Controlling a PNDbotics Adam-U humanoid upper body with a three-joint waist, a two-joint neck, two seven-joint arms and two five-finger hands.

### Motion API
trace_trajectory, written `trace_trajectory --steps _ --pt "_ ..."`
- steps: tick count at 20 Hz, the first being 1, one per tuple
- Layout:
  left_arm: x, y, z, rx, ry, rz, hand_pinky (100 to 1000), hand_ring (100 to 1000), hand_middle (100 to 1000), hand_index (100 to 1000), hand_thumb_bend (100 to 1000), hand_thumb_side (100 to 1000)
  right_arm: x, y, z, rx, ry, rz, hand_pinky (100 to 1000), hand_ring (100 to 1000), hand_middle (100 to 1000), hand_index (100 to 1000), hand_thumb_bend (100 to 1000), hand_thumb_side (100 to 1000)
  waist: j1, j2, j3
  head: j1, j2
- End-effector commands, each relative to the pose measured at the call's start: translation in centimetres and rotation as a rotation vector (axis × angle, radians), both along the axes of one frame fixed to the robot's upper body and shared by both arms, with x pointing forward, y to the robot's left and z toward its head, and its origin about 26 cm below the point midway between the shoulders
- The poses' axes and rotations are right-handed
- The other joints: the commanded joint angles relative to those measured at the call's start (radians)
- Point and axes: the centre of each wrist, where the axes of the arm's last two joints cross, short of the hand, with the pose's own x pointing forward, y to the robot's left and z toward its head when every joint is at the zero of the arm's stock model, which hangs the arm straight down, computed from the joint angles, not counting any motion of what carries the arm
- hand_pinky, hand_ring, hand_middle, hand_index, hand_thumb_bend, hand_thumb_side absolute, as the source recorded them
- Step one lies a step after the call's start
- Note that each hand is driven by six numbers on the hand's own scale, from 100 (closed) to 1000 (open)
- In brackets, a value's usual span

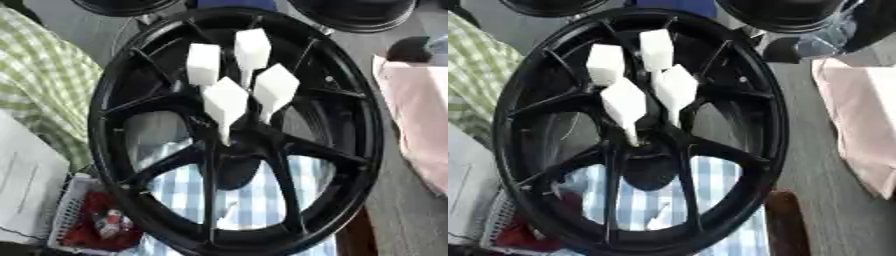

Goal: Pull the pin out of the wheel hub.

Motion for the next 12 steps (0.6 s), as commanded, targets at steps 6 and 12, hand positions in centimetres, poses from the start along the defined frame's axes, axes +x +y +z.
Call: trace_trajectory --steps 6,12 --pt "-0.1 0.5 1.0 0.034 -0.024 0.004 736 584 668 704 490 670 0.0 3.0 0.7 -0.127 0.02 0.103 857 774 729 804 514 269 -0.01 -0.002 0.007 -0.02 -0.008" --pt "-0.4 0.9 0.6 0.027 -0.01 0.022 736 583 668 705 490 672 1.4 5.9 1.3 -0.186 0.005 0.125 836 760 720 799 505 271 0.006 0.004 -0.004 -0.011 -0.006"
